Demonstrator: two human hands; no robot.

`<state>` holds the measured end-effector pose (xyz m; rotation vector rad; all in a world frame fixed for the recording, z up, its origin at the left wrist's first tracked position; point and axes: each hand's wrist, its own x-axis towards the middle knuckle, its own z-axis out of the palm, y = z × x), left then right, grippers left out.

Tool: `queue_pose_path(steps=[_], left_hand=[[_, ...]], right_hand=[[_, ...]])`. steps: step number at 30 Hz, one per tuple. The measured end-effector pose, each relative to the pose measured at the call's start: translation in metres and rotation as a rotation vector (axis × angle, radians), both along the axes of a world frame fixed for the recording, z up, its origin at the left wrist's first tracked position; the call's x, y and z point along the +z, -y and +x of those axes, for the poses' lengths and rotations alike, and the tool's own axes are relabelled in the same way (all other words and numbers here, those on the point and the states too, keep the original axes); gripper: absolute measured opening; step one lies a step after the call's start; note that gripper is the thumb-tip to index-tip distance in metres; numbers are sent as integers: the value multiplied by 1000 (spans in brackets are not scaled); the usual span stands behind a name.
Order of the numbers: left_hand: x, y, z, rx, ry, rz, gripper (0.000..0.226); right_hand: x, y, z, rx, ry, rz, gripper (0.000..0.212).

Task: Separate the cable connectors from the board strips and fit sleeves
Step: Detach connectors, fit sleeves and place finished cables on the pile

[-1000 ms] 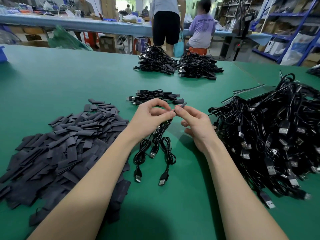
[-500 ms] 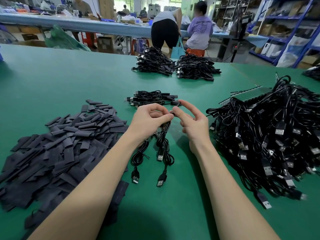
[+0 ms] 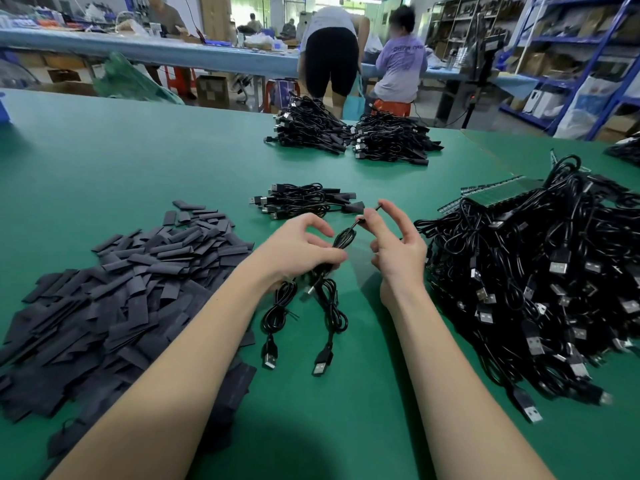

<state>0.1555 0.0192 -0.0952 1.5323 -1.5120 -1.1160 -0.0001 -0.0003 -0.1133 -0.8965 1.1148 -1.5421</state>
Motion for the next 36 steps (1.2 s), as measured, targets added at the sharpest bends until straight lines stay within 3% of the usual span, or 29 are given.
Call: queue_pose_path(steps=[3, 8, 13, 17, 21, 26, 28, 32, 36], left_hand=[[7, 6, 5, 120, 17, -145, 33], [25, 49, 11, 243, 322, -417, 15], [27, 106, 13, 213, 639, -457, 8], [6, 121, 22, 211, 786, -418, 11], [6, 115, 24, 192, 801, -434, 23], [6, 71, 22, 314, 603, -507, 18], [0, 48, 20, 329, 537, -415, 9], [1, 25, 12, 239, 584, -86, 20], [8, 24, 4, 212, 509, 5, 18]], right_hand=[[0, 2, -6, -33, -69, 13, 35], [-11, 6, -6, -102, -380, -16, 20], [-14, 7, -3, -80, -512, -6, 11], [-16, 8, -2, -58, -537, -2, 11], [-17, 7, 0, -69, -620, -20, 15], [-18, 8, 0, 14, -841, -8, 19], [-16, 5, 3, 73, -964, -28, 22], [-11, -1, 10, 248, -1196, -54, 29], [-4, 0, 10, 414, -1096, 0, 28]])
